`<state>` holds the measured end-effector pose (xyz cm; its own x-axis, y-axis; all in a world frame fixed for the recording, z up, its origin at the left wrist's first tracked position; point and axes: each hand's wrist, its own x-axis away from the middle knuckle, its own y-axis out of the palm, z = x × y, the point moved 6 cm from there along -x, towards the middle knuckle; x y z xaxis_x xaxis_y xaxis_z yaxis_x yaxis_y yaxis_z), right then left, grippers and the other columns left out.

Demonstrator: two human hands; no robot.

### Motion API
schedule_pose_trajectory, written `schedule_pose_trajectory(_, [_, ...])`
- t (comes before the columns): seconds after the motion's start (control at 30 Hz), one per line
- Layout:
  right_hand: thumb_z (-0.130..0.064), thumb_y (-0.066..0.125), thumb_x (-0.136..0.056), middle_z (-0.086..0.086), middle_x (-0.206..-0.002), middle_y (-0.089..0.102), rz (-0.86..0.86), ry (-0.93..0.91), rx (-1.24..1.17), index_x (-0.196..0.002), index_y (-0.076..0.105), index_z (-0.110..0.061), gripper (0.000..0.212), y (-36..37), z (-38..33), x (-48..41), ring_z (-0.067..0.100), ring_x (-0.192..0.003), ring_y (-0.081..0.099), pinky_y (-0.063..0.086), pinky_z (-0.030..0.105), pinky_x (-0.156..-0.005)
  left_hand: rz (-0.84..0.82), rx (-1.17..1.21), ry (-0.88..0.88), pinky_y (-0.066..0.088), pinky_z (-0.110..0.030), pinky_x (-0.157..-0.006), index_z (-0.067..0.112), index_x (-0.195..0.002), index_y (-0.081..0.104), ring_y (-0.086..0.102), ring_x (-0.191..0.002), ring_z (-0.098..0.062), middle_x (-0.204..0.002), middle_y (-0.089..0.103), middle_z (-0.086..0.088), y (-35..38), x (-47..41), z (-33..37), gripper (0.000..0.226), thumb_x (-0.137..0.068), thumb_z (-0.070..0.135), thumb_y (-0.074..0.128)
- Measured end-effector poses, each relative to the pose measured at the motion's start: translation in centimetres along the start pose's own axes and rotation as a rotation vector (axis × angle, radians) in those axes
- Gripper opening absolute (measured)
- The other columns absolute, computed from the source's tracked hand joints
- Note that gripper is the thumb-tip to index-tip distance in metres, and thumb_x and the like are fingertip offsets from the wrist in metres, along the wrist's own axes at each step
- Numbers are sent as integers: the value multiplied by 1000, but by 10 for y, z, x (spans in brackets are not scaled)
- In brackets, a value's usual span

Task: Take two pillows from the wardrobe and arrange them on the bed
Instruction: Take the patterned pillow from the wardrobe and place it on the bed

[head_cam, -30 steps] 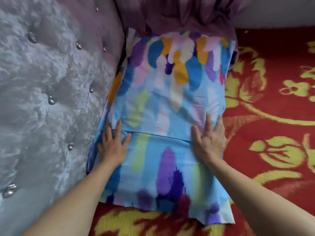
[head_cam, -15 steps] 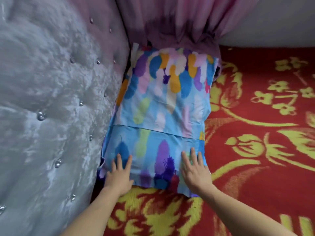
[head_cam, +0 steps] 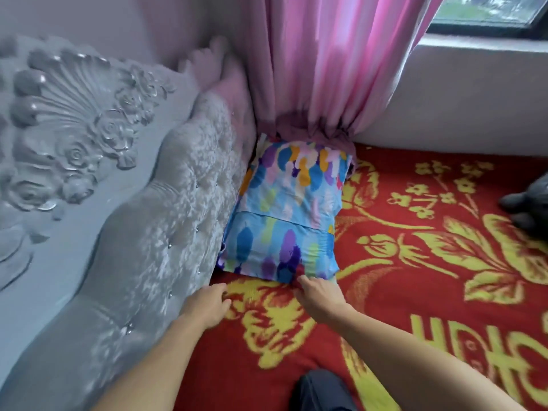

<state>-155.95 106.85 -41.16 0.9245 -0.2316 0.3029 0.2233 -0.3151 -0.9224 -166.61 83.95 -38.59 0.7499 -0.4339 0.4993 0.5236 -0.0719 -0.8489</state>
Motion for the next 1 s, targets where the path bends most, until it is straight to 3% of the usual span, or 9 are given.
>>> schedule_pose_trajectory(0.13, [-44,43,-92,8,-103,68,100,-31,54,-105,50,-16,31,-30,-27,61,35,-92,64,46,40,-68,31,23,-7,47,-35,-86,20,-119,58,60,-109,-29,-120,64,-9,9,68,-30,34,-90,35,52])
schedule_pose_trajectory(0.33, [-45,42,-93,9,-105,67,159,4,146,-118,48,-17,38,-43,-24,126,36,-94,65,42,38,-64,10,64,21,48,-37,-92,20,-120,58,57,-114,-28,-125,61,-9,37,107,-34,35,-89,34,52])
schedule_pose_trajectory(0.6, [-42,45,-93,8,-99,66,146,76,186,-110,52,-15,33,-26,2,208,34,-93,65,39,35,-62,-111,66,89,47,-38,-90,22,-121,58,57,-113,-30,-122,60,-11,105,140,11,36,-89,37,53])
schedule_pose_trajectory(0.77, [-38,45,-92,6,-104,66,112,106,203,-108,59,-16,31,-20,39,260,31,-95,64,49,38,-69,-190,59,115,48,-38,-89,22,-121,58,58,-113,-28,-122,62,-9,151,172,54,36,-88,37,52])
schedule_pose_trajectory(1.0, [-33,46,-92,5,-100,69,79,68,271,-104,63,-14,28,-5,104,323,28,-87,65,56,38,-68,-80,90,72,47,-37,-88,25,-120,58,59,-111,-28,-121,63,-7,186,228,119,34,-89,37,51])
